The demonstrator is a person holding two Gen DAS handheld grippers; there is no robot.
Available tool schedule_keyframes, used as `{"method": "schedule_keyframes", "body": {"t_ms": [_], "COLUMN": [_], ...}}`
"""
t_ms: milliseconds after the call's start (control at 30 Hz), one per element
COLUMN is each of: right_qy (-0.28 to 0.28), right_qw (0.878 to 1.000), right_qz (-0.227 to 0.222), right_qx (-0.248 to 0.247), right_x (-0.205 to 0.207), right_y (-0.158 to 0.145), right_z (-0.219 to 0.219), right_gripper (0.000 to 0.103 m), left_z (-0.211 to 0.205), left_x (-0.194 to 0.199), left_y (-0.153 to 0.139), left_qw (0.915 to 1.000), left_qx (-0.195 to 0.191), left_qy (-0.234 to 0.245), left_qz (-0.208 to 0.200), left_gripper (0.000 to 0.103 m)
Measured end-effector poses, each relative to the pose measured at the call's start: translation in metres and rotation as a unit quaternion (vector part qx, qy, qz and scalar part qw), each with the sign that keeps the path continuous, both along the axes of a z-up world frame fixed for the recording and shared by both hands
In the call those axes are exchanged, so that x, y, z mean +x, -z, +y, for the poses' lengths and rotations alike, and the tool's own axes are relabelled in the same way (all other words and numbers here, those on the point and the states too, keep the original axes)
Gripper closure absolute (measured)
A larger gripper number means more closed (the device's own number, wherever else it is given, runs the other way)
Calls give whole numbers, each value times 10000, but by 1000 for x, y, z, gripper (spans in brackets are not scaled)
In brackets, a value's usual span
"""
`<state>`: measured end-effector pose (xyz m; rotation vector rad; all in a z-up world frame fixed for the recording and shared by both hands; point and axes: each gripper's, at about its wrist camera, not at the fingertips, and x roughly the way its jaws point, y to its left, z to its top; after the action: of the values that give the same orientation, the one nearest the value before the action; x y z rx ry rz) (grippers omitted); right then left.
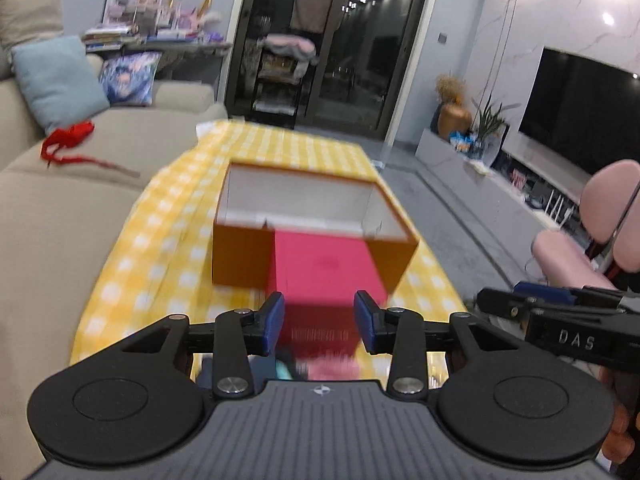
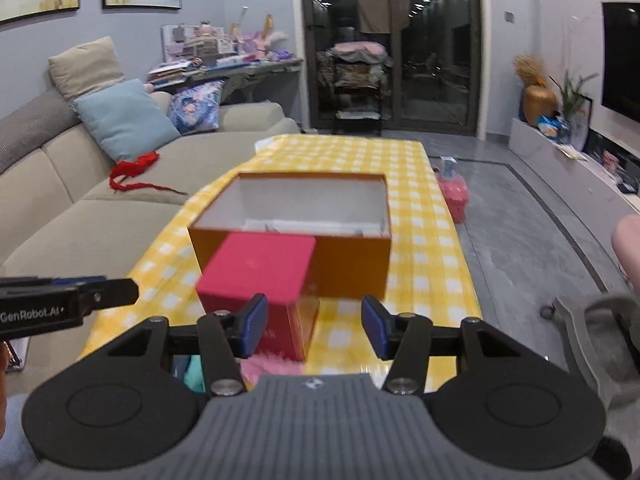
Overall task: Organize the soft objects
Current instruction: 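Move both open tools back toward the remaining items on the table, then grasp the navy-and-teal plush with the left tool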
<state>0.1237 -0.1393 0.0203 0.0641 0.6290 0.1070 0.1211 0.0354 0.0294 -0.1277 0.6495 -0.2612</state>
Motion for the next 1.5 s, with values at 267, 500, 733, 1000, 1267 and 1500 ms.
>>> {"method": "schedule_keyframes", "body": {"t_ms": [267,500,733,1000,1267,1500], "right_qy": [195,199,176,115,85,381], "right_qw": [9995,9979,9947,9930,9906,9883], "right_qz": [261,603,996,1167,1363,1474], "right_qx": [-7,-147,-187,-139,-4,-44], "right_x": [-30,-34,-20,-12,-5,5], "right_y": [34,68,99,112,125,135], "right_z": [7,14,22,20,18,8], "right_gripper": [51,51,51,51,51,51], "left_z": [0,-4,5,7,0,-19], "left_x": [-32,-41,-31,-22,-14,-9], "left_y": [32,62,82,100,111,124], "left_qw": [9994,9982,9970,9955,9936,9867], "left_qx": [60,123,-102,-7,526,1321], "left_qy": [26,18,-207,-242,-448,-397], "left_qz": [337,590,734,915,898,855], "left_gripper": [59,59,59,59,48,40]}}
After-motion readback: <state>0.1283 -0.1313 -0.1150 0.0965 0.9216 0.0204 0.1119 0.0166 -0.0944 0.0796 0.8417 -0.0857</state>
